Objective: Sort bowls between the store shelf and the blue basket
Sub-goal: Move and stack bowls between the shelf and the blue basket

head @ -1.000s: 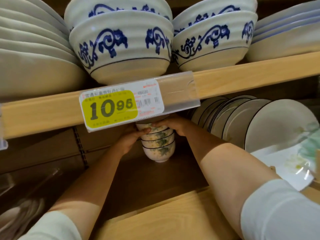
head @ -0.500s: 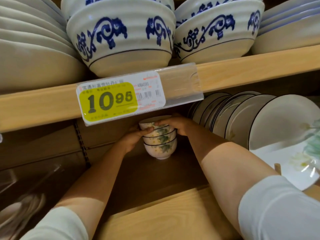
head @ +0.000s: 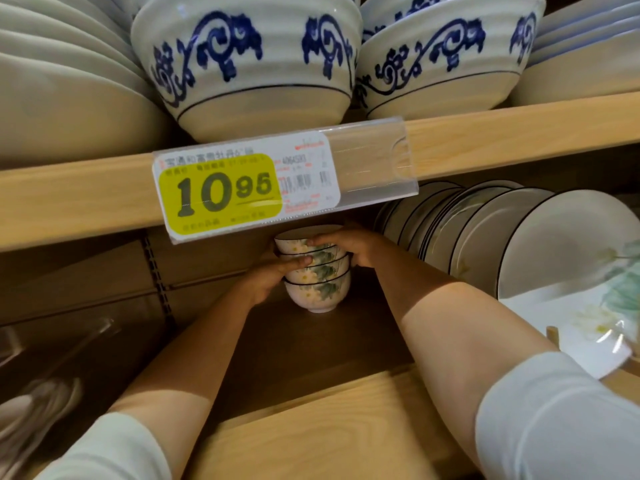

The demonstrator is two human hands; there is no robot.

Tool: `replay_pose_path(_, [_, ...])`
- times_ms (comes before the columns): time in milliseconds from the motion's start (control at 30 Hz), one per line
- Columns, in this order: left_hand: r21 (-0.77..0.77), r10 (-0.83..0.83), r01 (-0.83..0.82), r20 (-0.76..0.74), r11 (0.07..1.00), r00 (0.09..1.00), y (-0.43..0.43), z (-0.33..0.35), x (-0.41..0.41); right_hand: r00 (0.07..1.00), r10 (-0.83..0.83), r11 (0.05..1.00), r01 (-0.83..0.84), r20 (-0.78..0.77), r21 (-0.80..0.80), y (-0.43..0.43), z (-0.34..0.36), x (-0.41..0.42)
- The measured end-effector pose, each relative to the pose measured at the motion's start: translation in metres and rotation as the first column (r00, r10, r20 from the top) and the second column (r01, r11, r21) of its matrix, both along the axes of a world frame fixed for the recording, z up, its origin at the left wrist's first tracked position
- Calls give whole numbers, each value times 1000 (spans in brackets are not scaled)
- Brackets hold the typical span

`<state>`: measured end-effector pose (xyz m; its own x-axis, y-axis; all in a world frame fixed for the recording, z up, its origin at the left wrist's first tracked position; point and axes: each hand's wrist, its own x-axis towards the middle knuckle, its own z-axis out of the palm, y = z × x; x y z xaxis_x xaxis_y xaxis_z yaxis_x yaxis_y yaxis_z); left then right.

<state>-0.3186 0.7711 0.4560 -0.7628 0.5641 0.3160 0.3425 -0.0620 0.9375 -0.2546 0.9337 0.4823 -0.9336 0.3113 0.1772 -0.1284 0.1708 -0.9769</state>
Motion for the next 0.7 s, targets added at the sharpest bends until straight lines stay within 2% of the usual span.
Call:
replay_pose_path(200, [5,-1,1,15,1000,1000,1,-1,-3,1000,13,1000,-13,14,-1,-1,0,1])
replay_pose_path(567, [-18,-35,35,20,999,999,1,-5,-8,995,-14,994,3,96,113,-2,1,-1])
replay_pose_path(700, [-27,-38,37,-4,999,999,1,-4,-11,998,-15,996,9,60,93,-2,2,-2])
